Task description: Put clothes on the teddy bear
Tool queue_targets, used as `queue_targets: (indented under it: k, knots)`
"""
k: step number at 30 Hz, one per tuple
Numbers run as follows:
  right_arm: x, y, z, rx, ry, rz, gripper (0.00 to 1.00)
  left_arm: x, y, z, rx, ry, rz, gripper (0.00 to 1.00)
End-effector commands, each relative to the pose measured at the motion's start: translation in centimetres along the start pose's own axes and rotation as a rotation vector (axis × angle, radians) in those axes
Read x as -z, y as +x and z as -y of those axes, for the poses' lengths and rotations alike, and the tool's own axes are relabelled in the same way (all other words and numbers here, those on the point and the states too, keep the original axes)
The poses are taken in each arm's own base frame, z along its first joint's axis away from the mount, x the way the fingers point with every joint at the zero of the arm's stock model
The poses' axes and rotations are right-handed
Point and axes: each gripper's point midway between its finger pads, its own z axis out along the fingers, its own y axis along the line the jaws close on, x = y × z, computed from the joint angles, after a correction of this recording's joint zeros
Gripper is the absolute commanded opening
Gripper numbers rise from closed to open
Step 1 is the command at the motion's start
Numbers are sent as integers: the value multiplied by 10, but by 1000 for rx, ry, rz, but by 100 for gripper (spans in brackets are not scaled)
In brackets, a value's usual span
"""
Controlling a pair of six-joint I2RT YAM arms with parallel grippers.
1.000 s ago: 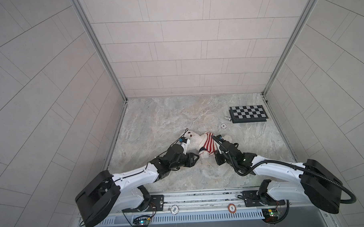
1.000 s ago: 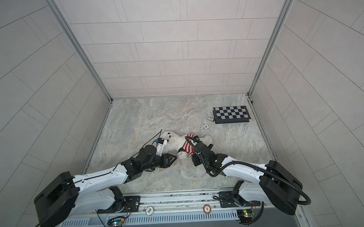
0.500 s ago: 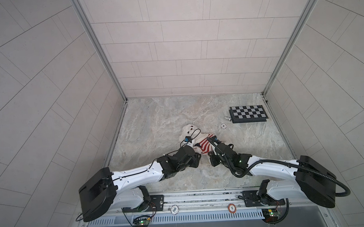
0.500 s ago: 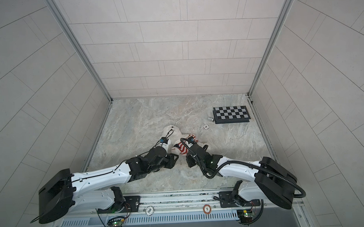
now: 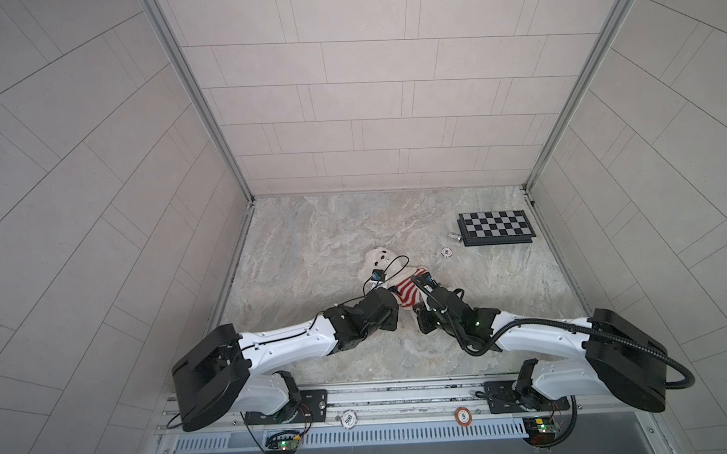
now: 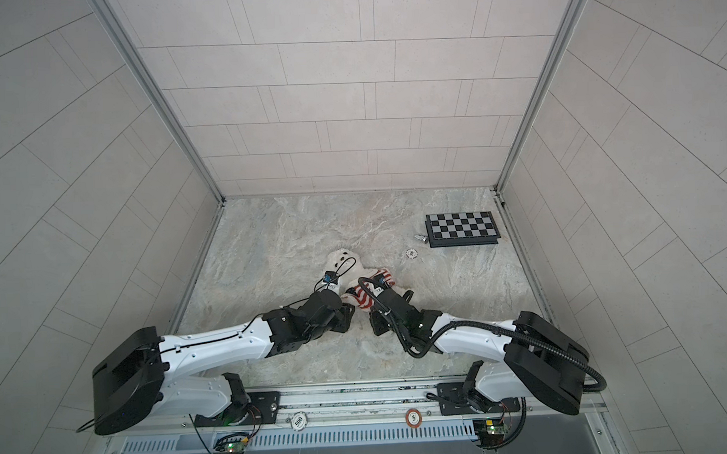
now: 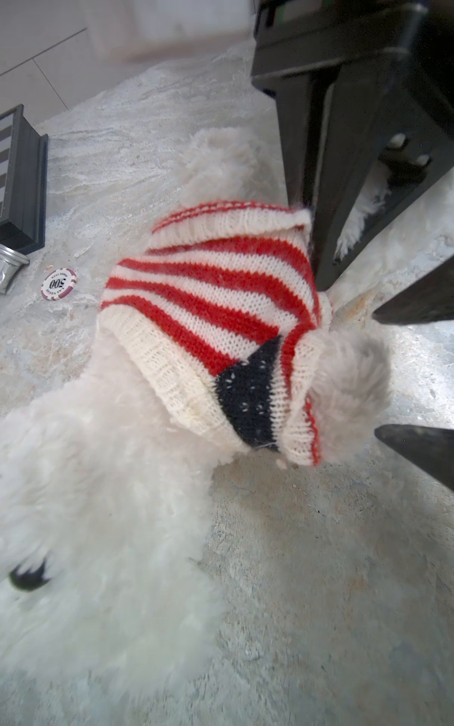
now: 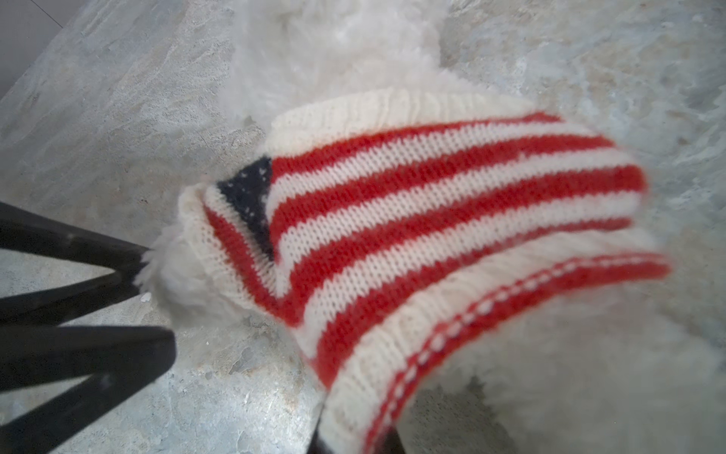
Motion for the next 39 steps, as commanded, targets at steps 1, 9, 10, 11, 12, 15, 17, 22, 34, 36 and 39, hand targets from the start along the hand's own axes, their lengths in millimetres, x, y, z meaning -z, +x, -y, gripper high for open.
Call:
queue_targets:
  k: [1, 9, 10, 11, 12, 15, 17, 22, 34, 36, 39]
  knots:
    - [2, -10, -5, -19, -7, 37, 0, -3, -8, -3, -11, -15, 12, 43]
    - [2, -11, -4, -19, -2, 40, 0, -13, -8, -4, 15, 40, -5, 32]
    - [2, -10, -4, -19, -1, 38, 0, -13, -10, -2, 16, 53, -1, 29]
    - [2, -9, -3, -19, 1, 37, 0, -13, -11, -2, 14, 58, 1, 27]
    - [3, -10, -4, -19, -1, 39, 0, -13, -11, -2, 14, 62, 1, 25]
    - [3, -8, -2, -19, 3, 34, 0, -12, -10, -7, 13, 57, -2, 14]
    - [4, -6, 1, -19, 13, 32, 0, -11, -8, -12, 13, 55, -7, 4]
    - [13, -8, 14, -10, 66, 66, 0, -4, -3, -28, -4, 40, -21, 0]
    - [27, -7, 43, -26, 124, 90, 0, 3, 25, -37, -61, 120, -115, 0]
    - [27, -10, 34, -4, 92, 81, 0, 3, 26, -34, -60, 141, -118, 0]
    - [34, -17, 22, 30, 80, 51, 13, 3, 28, -32, -59, 157, -120, 0]
